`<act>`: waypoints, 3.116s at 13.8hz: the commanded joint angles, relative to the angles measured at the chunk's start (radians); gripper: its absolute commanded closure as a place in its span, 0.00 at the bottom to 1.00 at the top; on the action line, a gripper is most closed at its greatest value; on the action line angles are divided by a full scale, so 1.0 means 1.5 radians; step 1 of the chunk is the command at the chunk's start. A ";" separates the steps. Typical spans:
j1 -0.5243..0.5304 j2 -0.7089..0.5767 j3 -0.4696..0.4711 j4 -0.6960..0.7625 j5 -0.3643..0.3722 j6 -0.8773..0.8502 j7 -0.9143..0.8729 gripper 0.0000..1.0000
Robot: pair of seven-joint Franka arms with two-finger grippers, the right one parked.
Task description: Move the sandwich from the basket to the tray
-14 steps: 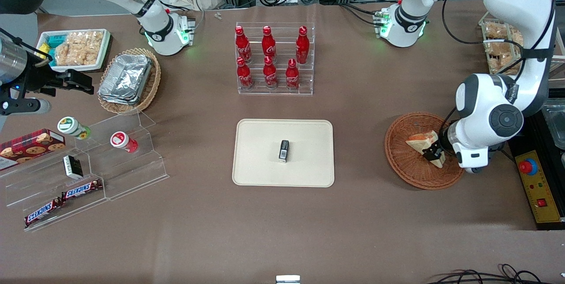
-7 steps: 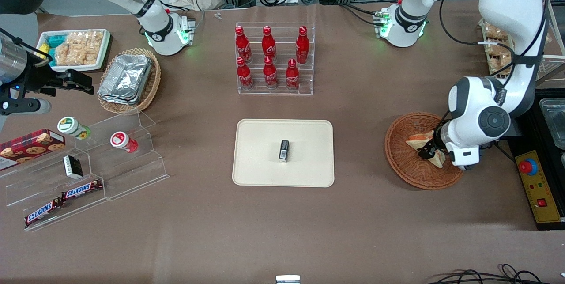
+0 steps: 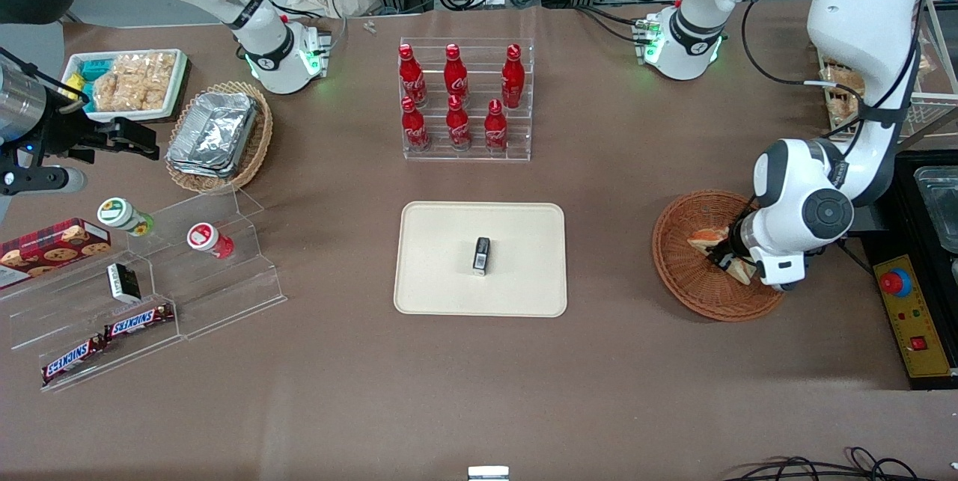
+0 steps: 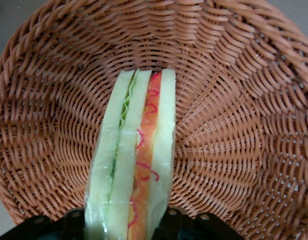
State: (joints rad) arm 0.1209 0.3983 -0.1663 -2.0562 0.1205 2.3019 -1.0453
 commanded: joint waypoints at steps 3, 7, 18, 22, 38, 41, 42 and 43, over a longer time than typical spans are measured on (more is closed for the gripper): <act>-0.006 -0.033 -0.009 0.090 0.013 -0.128 -0.021 1.00; -0.016 -0.034 -0.072 0.284 0.000 -0.361 -0.059 1.00; -0.184 0.175 -0.257 0.347 0.121 -0.155 0.059 1.00; -0.194 0.253 -0.258 0.351 0.187 -0.131 0.094 1.00; -0.127 0.042 -0.257 0.361 0.138 -0.296 0.100 0.00; -0.030 -0.058 -0.270 0.354 0.047 -0.352 0.178 0.00; 0.004 -0.083 -0.270 0.354 0.020 -0.381 0.220 0.00; 0.033 -0.106 -0.270 0.351 0.005 -0.397 0.252 0.00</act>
State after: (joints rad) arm 0.0812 0.3182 -0.5546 -1.4774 0.1869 1.7376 -0.7557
